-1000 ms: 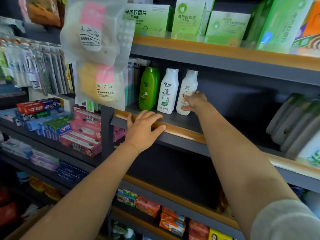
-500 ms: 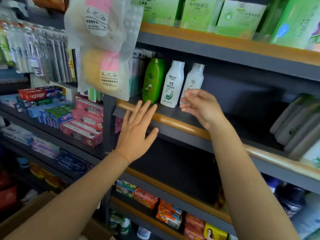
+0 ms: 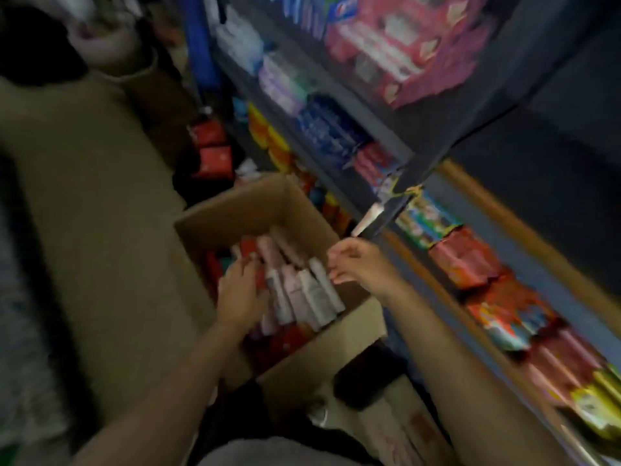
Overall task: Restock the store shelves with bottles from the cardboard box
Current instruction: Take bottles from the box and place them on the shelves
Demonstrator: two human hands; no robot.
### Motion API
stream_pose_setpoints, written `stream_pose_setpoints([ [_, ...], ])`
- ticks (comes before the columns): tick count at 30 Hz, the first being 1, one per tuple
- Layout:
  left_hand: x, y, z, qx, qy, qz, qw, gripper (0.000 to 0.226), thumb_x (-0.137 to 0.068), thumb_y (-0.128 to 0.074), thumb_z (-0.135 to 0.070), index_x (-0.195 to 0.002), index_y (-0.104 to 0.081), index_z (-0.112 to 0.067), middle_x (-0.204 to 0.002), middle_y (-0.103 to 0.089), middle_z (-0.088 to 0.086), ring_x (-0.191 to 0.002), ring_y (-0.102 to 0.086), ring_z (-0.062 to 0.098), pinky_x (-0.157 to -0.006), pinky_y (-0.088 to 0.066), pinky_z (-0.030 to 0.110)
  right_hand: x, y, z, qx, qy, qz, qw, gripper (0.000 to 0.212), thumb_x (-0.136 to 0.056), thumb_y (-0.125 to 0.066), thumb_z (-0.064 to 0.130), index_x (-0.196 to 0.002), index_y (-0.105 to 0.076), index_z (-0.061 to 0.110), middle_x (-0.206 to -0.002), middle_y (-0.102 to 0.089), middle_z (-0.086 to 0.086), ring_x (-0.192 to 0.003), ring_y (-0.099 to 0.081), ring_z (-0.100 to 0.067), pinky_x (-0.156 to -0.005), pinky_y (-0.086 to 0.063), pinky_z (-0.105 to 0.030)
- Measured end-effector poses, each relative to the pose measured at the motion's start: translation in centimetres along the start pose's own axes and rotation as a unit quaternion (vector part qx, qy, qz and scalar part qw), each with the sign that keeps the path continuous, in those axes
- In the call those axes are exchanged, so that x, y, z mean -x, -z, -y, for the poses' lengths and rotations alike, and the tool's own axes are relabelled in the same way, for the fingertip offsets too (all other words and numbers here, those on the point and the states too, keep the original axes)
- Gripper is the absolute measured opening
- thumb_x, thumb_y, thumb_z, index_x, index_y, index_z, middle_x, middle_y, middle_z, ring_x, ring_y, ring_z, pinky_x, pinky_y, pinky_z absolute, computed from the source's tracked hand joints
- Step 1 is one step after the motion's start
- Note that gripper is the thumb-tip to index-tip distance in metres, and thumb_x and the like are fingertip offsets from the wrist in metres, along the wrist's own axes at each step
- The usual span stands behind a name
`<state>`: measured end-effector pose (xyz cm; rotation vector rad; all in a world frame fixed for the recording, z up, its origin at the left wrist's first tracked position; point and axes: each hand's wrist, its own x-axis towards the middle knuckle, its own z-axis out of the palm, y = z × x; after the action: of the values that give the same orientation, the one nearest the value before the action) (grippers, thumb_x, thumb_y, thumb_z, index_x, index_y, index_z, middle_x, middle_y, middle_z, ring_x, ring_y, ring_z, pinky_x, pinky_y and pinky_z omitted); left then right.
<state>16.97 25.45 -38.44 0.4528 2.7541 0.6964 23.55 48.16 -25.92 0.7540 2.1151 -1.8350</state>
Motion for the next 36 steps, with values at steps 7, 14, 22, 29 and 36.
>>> stream_pose_setpoints([
  [7,2.6,-3.9,9.0,-0.018,0.002,-0.041,0.999,0.058,-0.079,-0.046,-0.034,-0.127,-0.064,-0.006,-0.142,-0.054,0.018,-0.140,-0.037,0.038,-0.114,-0.022,0.064,-8.7,-12.0,-15.0,0.163,-0.191,0.103,0.963,0.014,-0.094,-0.062,0.015,-0.102,-0.067,0.005,-0.101,-0.064,-0.012,-0.095,-0.061,-0.027,-0.088,-0.051,-0.040],
  [14,1.9,-5.7,9.9,0.064,-0.055,-0.122,0.989,0.044,-0.085,-0.045,-0.021,-0.118,-0.070,-0.006,-0.122,-0.061,0.019,-0.132,-0.039,0.037,-0.109,-0.034,0.059,-16.3,-16.0,-20.0,0.232,-0.237,0.034,0.943,0.051,-0.092,-0.065,0.021,-0.137,-0.046,0.005,-0.136,-0.056,-0.016,-0.122,-0.055,-0.032,-0.097,-0.044,-0.034],
  [22,1.7,-6.0,9.6,0.057,-0.048,-0.141,0.987,0.047,-0.086,-0.046,-0.025,-0.125,-0.067,-0.009,-0.125,-0.059,0.017,-0.134,-0.039,0.035,-0.108,-0.035,0.058,-19.4,-17.8,-23.7,0.278,-0.265,0.015,0.923,0.060,-0.083,-0.077,0.029,-0.132,-0.055,0.002,-0.131,-0.060,-0.019,-0.119,-0.059,-0.032,-0.085,-0.045,-0.030],
  [29,1.5,-6.4,9.7,0.048,-0.053,-0.134,0.988,0.047,-0.086,-0.046,-0.026,-0.125,-0.067,-0.011,-0.124,-0.059,0.015,-0.133,-0.038,0.035,-0.108,-0.034,0.058,-18.9,-17.0,-21.4,0.131,-0.306,0.036,0.942,0.056,-0.087,-0.072,0.032,-0.133,-0.055,0.004,-0.120,-0.066,-0.014,-0.102,-0.066,-0.030,-0.074,-0.051,-0.027],
  [36,1.9,-4.2,8.9,-0.016,0.019,-0.047,0.999,0.044,-0.091,-0.048,-0.039,-0.123,-0.066,-0.016,-0.125,-0.062,0.008,-0.136,-0.038,0.030,-0.120,-0.013,0.060,-11.6,-13.5,-12.3,0.004,-0.212,0.027,0.977,0.046,-0.089,-0.067,0.013,-0.128,-0.043,0.005,-0.090,-0.063,-0.009,-0.057,-0.063,-0.014,-0.045,-0.051,-0.022],
])
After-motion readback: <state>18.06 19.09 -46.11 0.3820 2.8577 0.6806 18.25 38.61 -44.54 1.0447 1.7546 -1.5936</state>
